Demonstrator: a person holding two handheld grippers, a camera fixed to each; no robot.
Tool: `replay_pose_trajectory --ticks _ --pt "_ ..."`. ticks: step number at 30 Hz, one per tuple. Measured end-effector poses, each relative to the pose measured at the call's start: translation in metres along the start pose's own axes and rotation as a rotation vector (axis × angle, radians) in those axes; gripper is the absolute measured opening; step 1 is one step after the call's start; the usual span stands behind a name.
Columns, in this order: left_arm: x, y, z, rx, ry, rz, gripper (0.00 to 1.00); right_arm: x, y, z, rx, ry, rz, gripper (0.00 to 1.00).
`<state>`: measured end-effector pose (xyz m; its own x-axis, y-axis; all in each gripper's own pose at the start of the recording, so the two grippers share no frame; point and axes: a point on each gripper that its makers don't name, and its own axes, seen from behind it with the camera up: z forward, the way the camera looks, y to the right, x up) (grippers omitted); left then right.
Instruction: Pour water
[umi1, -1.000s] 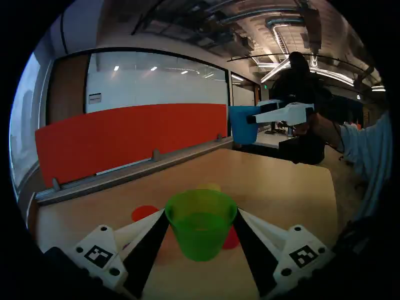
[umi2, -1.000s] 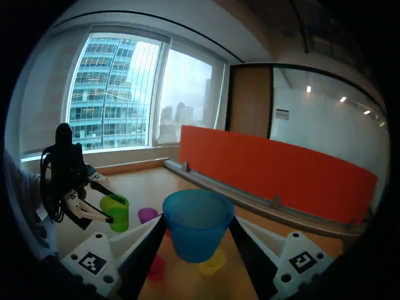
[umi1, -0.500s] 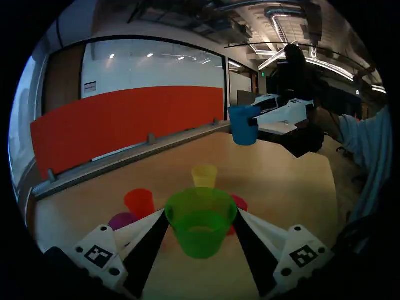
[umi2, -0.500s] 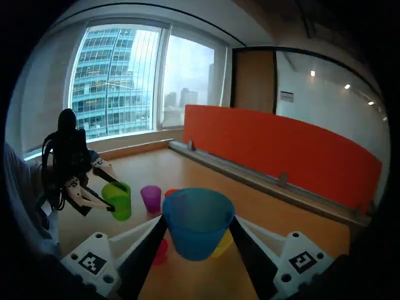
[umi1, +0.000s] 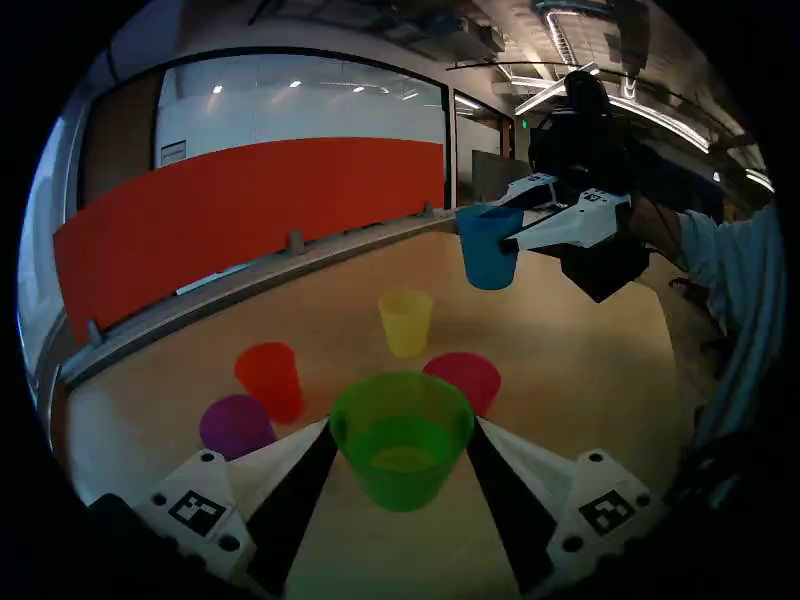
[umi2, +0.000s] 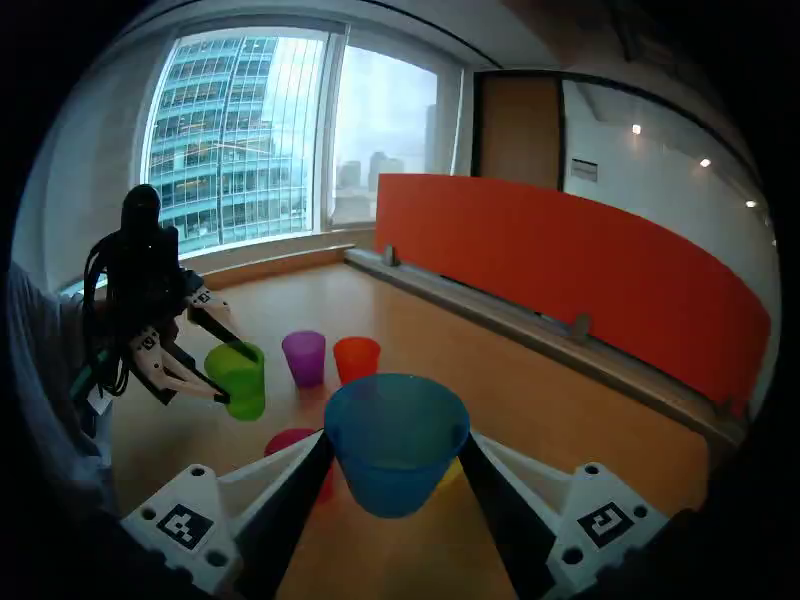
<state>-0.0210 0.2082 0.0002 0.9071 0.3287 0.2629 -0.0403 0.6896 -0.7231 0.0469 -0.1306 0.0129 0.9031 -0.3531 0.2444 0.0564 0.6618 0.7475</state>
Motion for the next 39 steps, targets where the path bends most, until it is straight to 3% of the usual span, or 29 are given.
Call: replay_pose_trajectory --ticks 18,39 --pt "-0.029 0.002 0.023 -0.033 -0.09 -0.004 0.87 -0.052 -0.002 0.019 0.028 -0.104 -0.002 0.91" --pt "-0.046 -0.005 0.04 -0.038 -0.111 -0.013 0.87 -0.075 -0.007 0.027 0.038 -0.154 -0.015 0.91"
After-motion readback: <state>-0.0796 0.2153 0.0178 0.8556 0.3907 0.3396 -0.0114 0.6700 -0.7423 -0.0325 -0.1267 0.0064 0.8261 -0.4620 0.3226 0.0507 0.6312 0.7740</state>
